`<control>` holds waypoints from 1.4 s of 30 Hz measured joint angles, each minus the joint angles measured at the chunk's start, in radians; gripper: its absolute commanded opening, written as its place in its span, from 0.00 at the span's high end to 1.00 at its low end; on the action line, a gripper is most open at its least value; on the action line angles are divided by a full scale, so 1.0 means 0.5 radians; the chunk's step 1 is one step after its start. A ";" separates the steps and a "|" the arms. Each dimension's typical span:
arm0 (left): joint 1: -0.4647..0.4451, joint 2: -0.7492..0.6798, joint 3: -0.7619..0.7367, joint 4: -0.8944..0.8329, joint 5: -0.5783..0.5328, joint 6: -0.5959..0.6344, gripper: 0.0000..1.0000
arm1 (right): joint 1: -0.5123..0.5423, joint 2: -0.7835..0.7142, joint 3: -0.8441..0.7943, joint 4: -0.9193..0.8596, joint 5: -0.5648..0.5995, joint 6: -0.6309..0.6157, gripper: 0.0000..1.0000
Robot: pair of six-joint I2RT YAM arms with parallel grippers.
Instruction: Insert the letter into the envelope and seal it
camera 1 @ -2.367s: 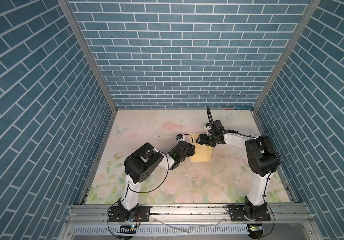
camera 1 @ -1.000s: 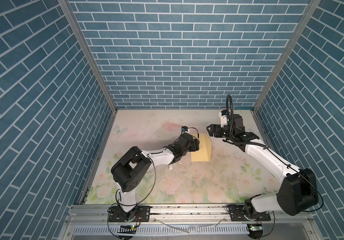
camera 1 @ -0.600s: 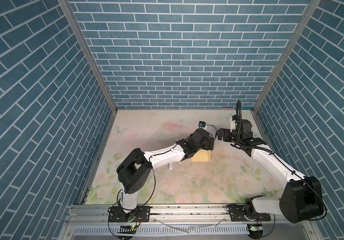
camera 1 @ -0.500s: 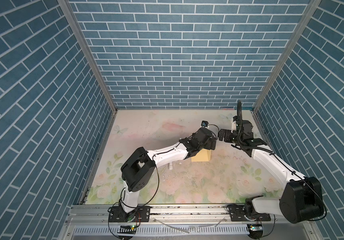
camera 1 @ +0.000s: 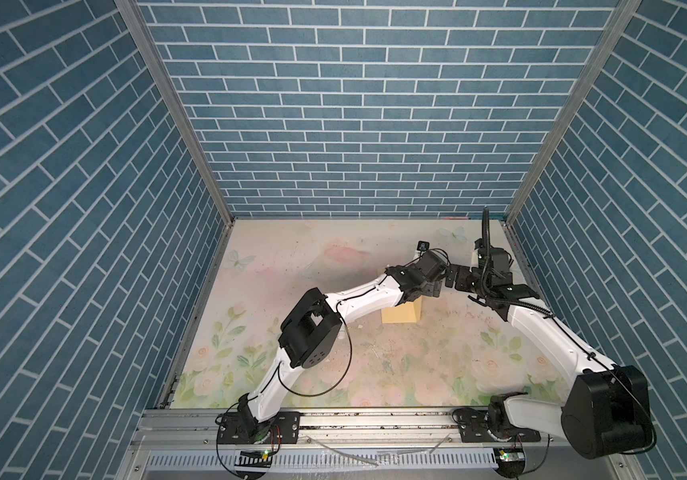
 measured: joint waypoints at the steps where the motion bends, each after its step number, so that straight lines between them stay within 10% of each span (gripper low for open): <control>1: -0.007 0.027 0.043 -0.034 -0.021 -0.003 0.06 | -0.007 -0.011 -0.005 -0.006 0.002 -0.001 0.01; 11: -0.063 0.439 0.584 -0.373 -0.155 -0.024 0.15 | -0.080 -0.079 -0.040 -0.037 0.002 -0.002 0.01; 20: -0.055 0.743 0.983 -0.521 -0.280 0.014 0.46 | -0.166 -0.130 -0.105 -0.054 0.043 -0.003 0.01; 36: -0.018 0.826 0.874 -0.472 -0.334 0.034 0.98 | -0.194 -0.306 -0.159 -0.019 -0.076 -0.046 0.01; 42: -0.008 0.629 0.581 -0.327 -0.335 0.197 1.00 | -0.204 -0.417 -0.175 -0.011 0.031 -0.031 0.01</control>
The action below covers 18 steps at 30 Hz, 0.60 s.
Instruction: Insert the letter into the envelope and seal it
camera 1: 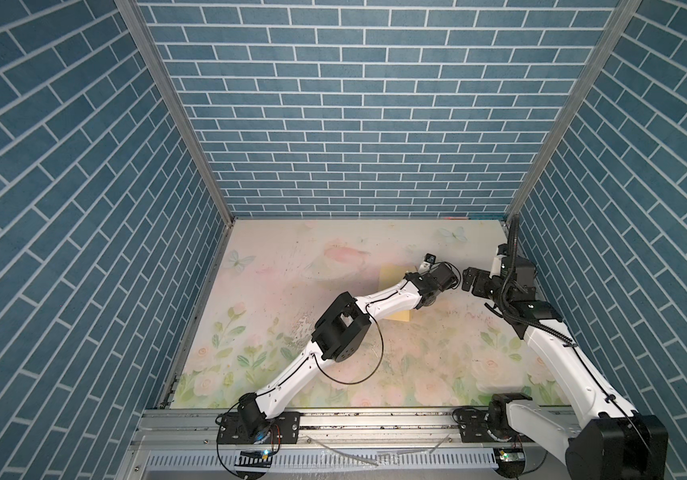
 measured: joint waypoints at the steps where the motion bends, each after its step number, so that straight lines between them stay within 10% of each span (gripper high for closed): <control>1: 0.002 -0.047 -0.061 0.031 0.001 0.054 1.00 | -0.002 -0.020 -0.008 -0.001 0.025 0.002 0.01; 18: -0.022 -1.331 -1.595 1.308 0.288 2.005 1.00 | -0.048 -0.265 -0.052 -0.008 0.240 0.003 0.01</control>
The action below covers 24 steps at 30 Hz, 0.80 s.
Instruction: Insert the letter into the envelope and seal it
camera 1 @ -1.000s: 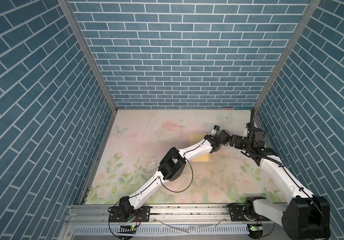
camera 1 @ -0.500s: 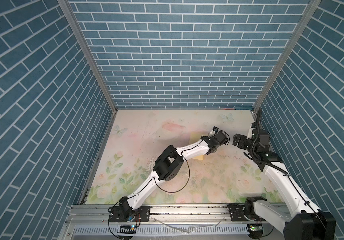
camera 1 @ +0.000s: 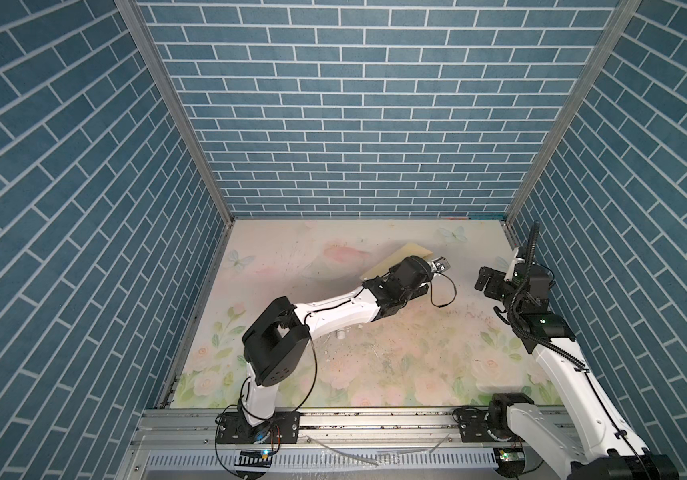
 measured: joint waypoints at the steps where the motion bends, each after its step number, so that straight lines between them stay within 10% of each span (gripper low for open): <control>1: -0.008 -0.034 -0.094 0.079 0.026 0.103 1.00 | -0.001 0.001 0.000 0.000 -0.002 0.000 0.01; 11: -0.054 -0.132 -0.911 0.640 0.488 0.751 1.00 | -0.005 0.005 -0.011 0.005 -0.066 0.002 0.01; 24: -0.056 -0.156 -1.109 0.874 0.719 0.812 1.00 | -0.008 0.092 -0.026 0.007 -0.244 0.035 0.01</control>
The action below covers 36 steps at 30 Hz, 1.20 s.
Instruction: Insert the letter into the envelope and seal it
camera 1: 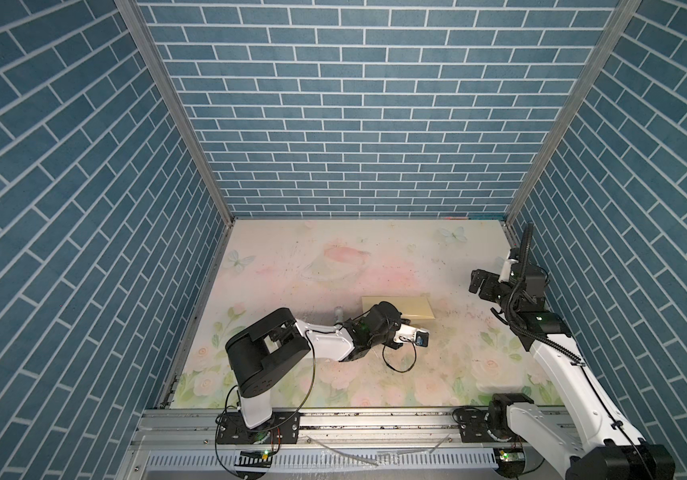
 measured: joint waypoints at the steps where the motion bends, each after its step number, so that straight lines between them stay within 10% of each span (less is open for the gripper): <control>1: 0.000 0.000 -0.007 0.013 0.001 -0.004 1.00 | 0.000 0.011 0.000 0.000 -0.016 0.000 0.01; 6: 0.000 0.000 -0.055 0.066 0.005 -0.053 0.88 | 0.000 0.080 0.000 0.001 -0.105 0.001 0.01; 20: -0.024 -0.184 -0.304 0.243 -0.066 -0.341 0.17 | 0.001 0.198 0.000 0.009 -0.436 0.002 0.01; 28: -0.039 -0.939 -0.441 0.227 -0.397 -1.000 0.02 | 0.010 0.272 0.002 0.084 -0.717 0.029 0.01; 36: -0.033 -1.319 -0.207 -0.582 -0.962 -1.881 0.00 | 0.085 0.382 0.006 0.153 -0.826 0.055 0.01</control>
